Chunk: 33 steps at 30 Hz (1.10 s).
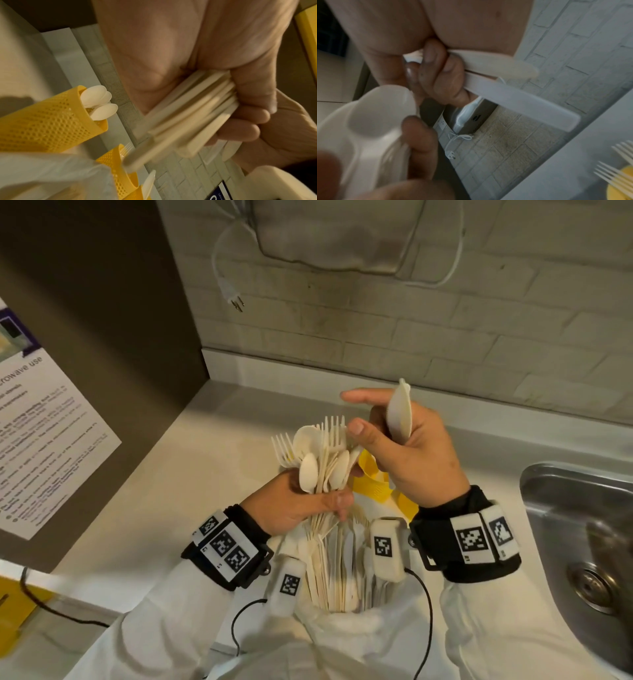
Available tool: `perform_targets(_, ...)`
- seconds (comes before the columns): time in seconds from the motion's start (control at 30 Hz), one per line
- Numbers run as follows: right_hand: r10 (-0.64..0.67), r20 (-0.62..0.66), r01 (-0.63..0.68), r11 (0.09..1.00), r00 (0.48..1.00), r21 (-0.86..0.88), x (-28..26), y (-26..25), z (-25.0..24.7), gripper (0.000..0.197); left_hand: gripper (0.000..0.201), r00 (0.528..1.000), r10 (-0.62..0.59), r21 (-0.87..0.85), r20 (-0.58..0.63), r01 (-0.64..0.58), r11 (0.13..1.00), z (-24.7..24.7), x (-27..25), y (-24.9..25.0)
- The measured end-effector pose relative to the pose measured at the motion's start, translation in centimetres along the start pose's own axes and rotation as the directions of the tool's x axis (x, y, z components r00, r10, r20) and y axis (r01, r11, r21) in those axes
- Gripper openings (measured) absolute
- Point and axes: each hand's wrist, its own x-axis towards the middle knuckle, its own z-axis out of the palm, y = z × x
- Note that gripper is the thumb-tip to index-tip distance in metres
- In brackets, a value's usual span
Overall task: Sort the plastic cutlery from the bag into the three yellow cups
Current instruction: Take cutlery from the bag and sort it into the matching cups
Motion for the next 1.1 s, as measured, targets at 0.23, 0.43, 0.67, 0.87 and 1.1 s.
perform_targets(0.23, -0.063, 0.151, 0.113, 0.927, 0.987, -0.357, -0.3, -0.8, -0.6, 0.01, 0.015, 0.999, 0.038, 0.01, 0.008, -0.038, 0.999, -0.3, 0.4, 0.1)
perform_targets(0.43, 0.032, 0.222, 0.114, 0.781, 0.975, -0.614, 0.1, 0.1, -1.4, 0.016, 0.012, 1.0, -0.025, -0.039, -0.013, 0.024, 0.999, 0.0, 0.6, -0.4)
perform_targets(0.67, 0.232, 0.266, -0.004, 0.76, 0.936, -0.65, 0.2, 0.5, -1.5, 0.02, 0.026, 0.994, -0.08, -0.137, 0.069, 0.088, 0.987, 0.3, 0.3, -0.1)
perform_targets(0.87, 0.25, 0.277, -0.009, 0.758, 0.928, -0.652, 0.3, 0.5, -1.5, 0.014, 0.029, 0.99, -0.093, -0.21, 0.105, 0.114, 0.971, 0.3, 0.0, -0.1)
perform_targets(1.1, 0.243, 0.232, -0.079, 0.83, 0.942, -0.552, 0.0, 0.4, -1.6, 0.007, 0.002, 0.986, -0.053, -0.274, 0.156, 0.095, 0.957, 0.1, 0.2, -0.2)
